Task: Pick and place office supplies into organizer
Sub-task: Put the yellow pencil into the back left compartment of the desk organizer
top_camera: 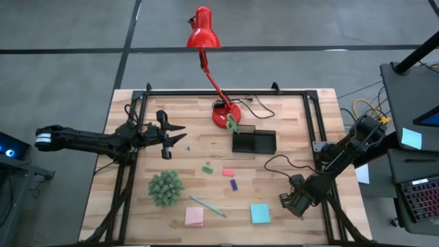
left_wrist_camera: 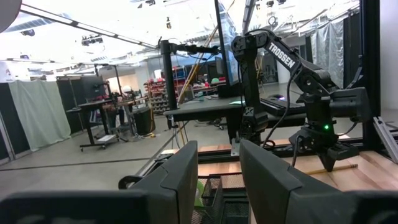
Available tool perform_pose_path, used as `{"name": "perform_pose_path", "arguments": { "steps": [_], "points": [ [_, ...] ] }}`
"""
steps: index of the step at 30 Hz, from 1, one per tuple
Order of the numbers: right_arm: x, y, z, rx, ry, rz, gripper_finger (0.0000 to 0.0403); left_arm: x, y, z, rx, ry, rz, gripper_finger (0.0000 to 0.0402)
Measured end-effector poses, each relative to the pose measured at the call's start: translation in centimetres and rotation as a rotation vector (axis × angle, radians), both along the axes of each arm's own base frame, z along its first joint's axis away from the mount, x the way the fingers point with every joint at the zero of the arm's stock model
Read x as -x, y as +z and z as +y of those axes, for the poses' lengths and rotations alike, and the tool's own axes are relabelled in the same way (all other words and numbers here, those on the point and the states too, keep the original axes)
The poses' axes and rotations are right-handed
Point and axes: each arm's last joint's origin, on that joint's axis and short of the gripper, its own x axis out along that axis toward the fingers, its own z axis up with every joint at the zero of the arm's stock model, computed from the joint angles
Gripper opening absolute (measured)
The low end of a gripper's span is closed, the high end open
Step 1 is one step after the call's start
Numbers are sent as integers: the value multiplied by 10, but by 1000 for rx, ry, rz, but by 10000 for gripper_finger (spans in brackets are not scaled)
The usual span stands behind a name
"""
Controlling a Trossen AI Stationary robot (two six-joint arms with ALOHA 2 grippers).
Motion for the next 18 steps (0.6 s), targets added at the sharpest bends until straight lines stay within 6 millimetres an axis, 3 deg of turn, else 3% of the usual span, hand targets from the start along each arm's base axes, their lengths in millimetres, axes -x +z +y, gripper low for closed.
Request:
{"name": "perform_pose_path", "arguments": {
  "steps": [18],
  "points": [
    [-1,9,-1,-23,26,-62,8,0,0,0,0,0,0,107]
  ]
}}
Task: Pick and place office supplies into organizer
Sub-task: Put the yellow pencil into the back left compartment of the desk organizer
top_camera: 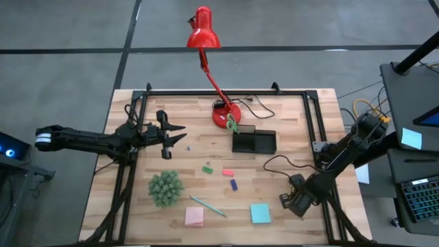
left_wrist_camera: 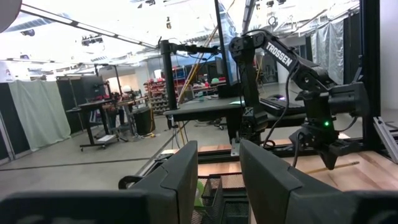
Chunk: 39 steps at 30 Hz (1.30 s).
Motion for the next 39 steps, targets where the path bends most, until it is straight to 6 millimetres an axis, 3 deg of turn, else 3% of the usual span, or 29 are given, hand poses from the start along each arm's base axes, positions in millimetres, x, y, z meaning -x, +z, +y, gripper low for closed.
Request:
{"name": "perform_pose_path", "arguments": {
  "steps": [11,39],
  "points": [
    [-1,15,-6,63,33,-177,8,0,0,0,0,0,0,107],
    [-4,27,-13,220,151,-401,8,0,0,0,1,0,-1,107]
  ]
}}
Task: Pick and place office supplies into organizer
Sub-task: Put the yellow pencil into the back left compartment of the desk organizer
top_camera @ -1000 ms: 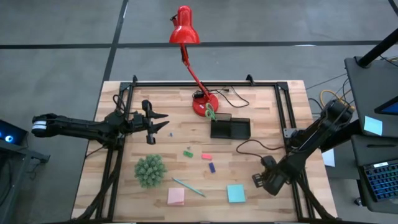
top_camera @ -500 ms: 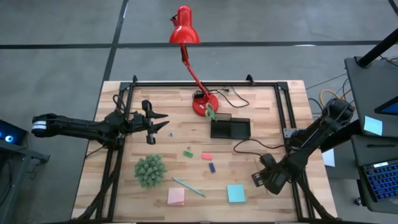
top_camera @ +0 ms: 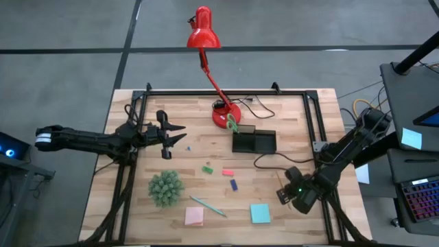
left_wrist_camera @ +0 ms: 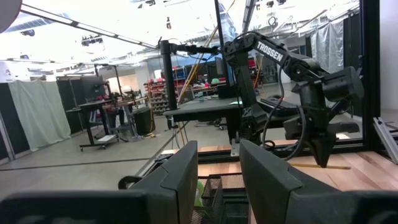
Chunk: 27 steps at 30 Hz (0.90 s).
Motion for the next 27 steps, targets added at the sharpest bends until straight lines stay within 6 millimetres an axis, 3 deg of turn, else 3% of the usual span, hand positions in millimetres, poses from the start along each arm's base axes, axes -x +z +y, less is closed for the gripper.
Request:
{"name": "perform_pose_path", "arguments": {
  "steps": [13,27],
  "points": [
    [-1,13,-7,145,60,-166,8,0,0,0,3,-1,0,107],
    [-4,13,-14,321,97,-242,8,0,0,0,3,-1,0,107]
  ]
}}
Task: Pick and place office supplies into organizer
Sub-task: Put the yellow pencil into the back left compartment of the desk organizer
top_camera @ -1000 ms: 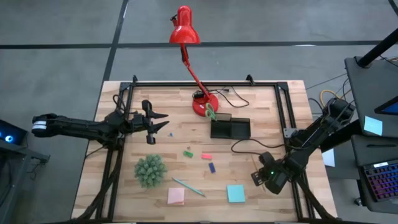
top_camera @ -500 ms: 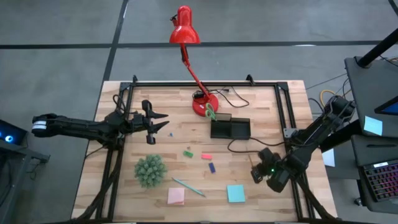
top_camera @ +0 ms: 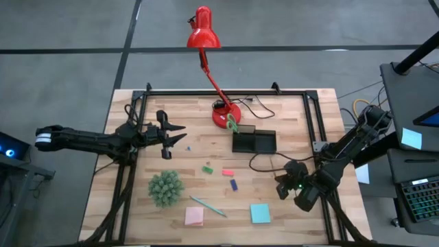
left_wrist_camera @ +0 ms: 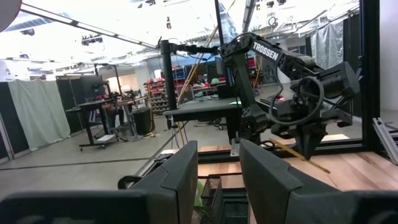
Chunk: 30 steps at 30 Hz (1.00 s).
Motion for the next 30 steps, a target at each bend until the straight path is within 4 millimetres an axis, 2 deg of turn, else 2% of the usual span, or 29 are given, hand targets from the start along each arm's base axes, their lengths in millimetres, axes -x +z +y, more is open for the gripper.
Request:
{"name": "perform_pose_path", "arguments": {
  "steps": [13,30],
  "points": [
    [-17,0,-20,147,25,34,8,0,0,0,0,0,-1,107],
    [-29,2,-40,287,4,43,9,0,0,0,0,0,-1,107]
  ]
}}
